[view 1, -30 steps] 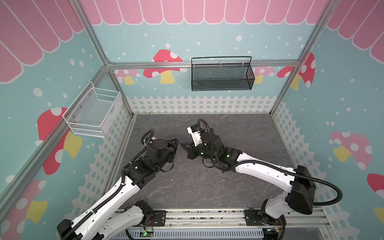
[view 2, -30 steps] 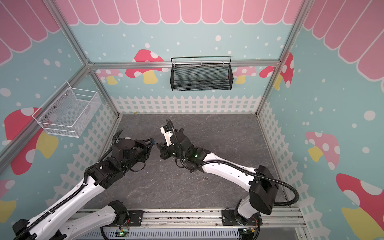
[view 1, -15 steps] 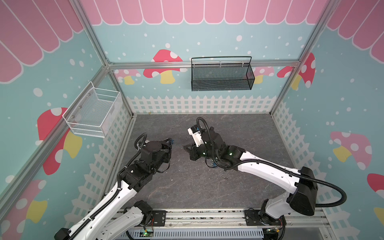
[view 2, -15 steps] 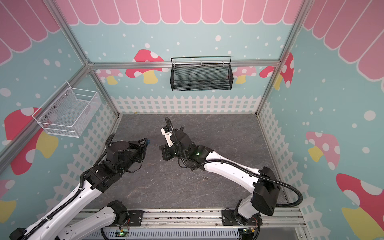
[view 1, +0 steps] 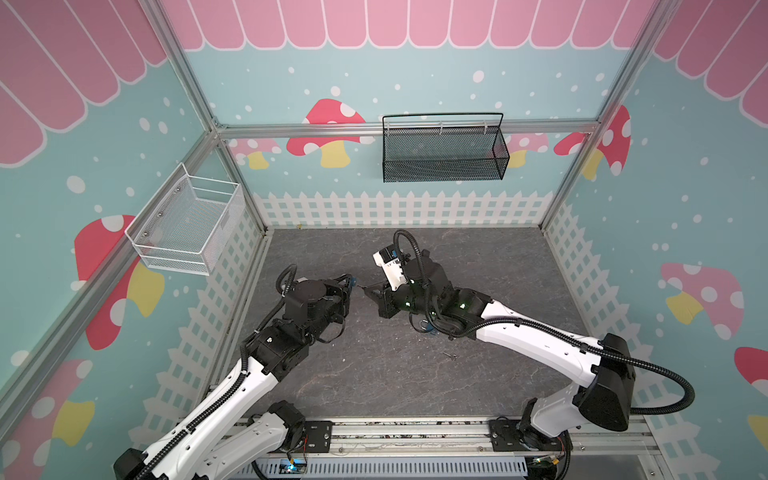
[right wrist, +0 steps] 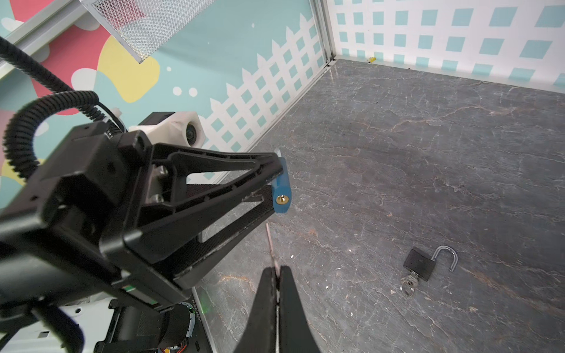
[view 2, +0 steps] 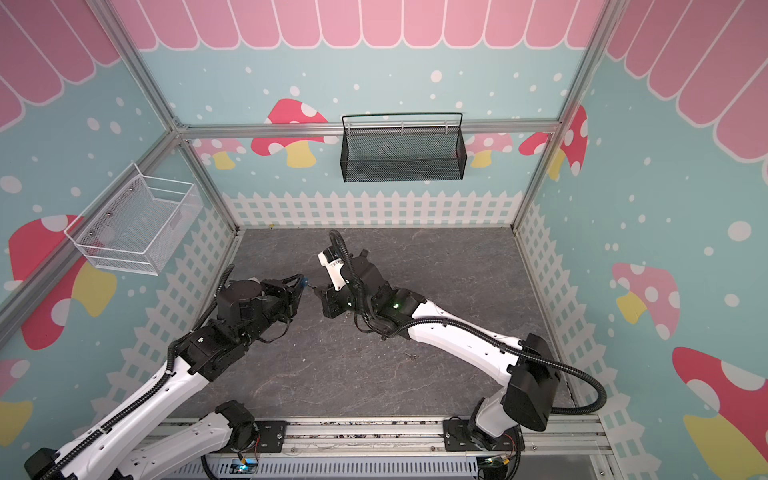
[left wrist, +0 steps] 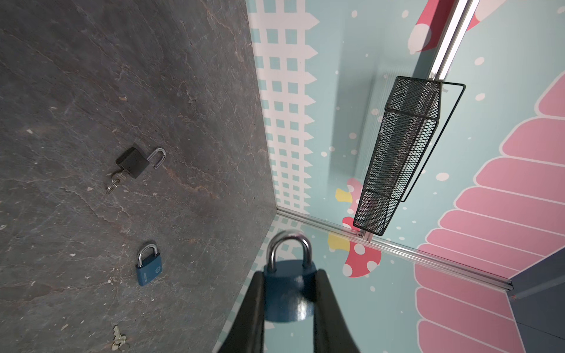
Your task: Unlock with the key
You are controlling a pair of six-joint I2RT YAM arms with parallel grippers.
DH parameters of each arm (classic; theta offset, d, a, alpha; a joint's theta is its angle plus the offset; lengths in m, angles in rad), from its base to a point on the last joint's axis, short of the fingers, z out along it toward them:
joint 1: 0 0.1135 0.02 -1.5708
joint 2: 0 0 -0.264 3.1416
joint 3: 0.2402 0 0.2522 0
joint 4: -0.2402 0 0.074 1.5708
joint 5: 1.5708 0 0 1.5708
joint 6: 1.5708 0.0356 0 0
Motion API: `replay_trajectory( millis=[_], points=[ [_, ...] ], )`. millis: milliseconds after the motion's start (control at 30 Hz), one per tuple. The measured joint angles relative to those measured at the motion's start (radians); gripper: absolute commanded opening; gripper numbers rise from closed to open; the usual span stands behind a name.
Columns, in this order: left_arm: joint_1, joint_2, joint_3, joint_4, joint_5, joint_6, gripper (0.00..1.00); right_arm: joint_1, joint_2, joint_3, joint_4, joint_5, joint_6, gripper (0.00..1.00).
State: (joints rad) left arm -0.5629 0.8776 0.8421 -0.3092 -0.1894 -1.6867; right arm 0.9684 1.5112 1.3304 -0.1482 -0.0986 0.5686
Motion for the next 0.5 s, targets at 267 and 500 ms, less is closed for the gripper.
replay_trajectory(
  millis=[267,500],
  points=[
    [0.000,-0.001,0.000,0.004,0.019,0.000,0.00,-0.012,0.009,0.008,-0.002,0.006,-0.004,0.00],
    [0.000,-0.001,0.000,0.009,0.032,0.000,0.00,-0.013,0.017,0.026,0.000,0.006,-0.007,0.00]
  ],
)
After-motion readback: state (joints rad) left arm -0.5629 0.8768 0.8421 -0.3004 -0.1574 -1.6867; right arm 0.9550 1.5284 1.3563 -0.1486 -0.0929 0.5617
